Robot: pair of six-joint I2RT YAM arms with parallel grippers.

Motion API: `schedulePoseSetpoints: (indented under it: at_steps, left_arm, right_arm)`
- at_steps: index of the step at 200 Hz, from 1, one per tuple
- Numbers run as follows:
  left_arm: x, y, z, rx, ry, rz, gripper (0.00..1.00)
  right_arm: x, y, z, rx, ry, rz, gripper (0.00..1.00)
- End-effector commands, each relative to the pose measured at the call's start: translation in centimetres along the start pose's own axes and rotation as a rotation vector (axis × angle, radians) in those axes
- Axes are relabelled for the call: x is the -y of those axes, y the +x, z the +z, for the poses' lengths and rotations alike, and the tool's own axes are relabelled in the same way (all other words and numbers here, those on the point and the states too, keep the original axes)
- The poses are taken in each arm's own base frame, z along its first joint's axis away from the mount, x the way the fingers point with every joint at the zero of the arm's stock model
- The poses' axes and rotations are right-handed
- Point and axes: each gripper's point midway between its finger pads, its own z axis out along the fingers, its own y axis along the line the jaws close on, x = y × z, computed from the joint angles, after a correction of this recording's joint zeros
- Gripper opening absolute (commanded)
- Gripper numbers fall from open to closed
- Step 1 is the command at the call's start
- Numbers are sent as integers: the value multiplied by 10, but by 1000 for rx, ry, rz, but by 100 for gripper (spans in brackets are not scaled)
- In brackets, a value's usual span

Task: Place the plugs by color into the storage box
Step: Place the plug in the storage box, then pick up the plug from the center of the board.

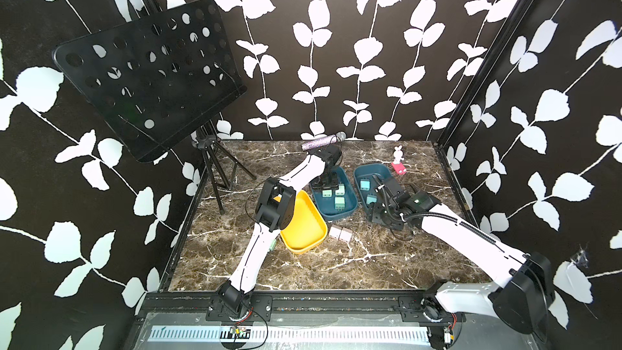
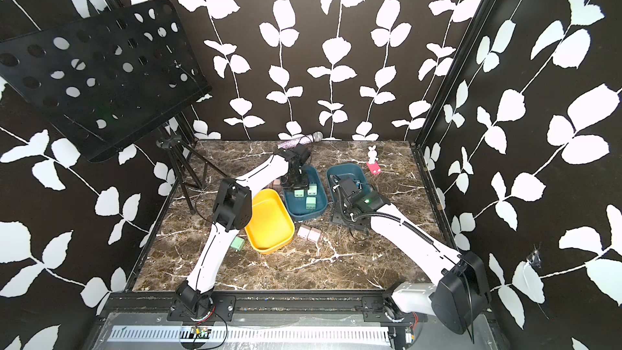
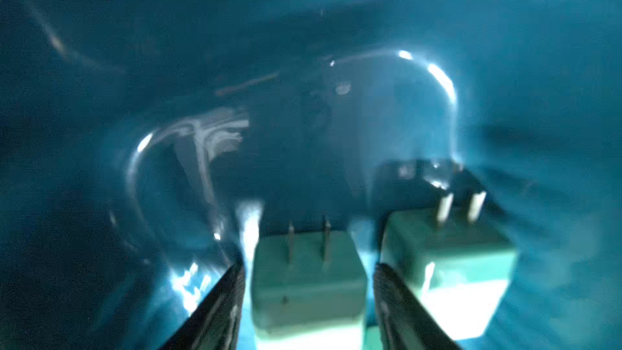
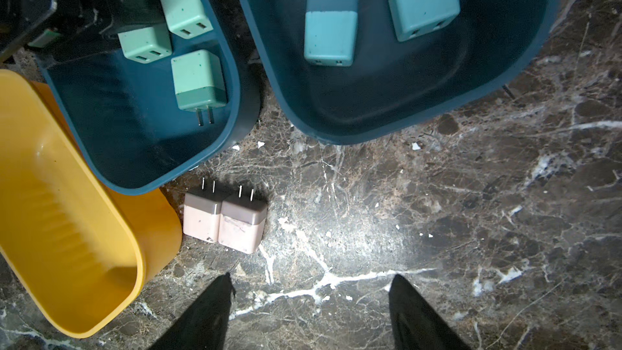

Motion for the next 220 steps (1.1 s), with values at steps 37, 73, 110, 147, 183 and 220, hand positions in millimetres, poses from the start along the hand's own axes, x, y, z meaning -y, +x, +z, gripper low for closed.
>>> schedulePoseSetpoints:
  at_steps: [37,73,110,147,183,220]
  left_arm:
    - [-3,-15,-129,104,144,-212,76]
    - [-72,5,-191,144,131,-385,74]
    - [-161,68,-201,146,74,-560,73]
    - [-206,149,-178,12,5,-652,74]
    - [-219,204,-136,-60,33,-834,73]
    - [-222,212,-106,-77,48,-907,73]
  right_arm:
    - [-8,-9,5,21,-14,20,72]
    - [-25,-14,20,15,-42,8,72]
    - [-45,-10,38,-3,-64,-15,72]
    - [-65,2,50,-26,-73,-52,72]
    - [-80,10,56,-44,-78,-78,72]
    - [-94,8,53,-37,-98,-92,72]
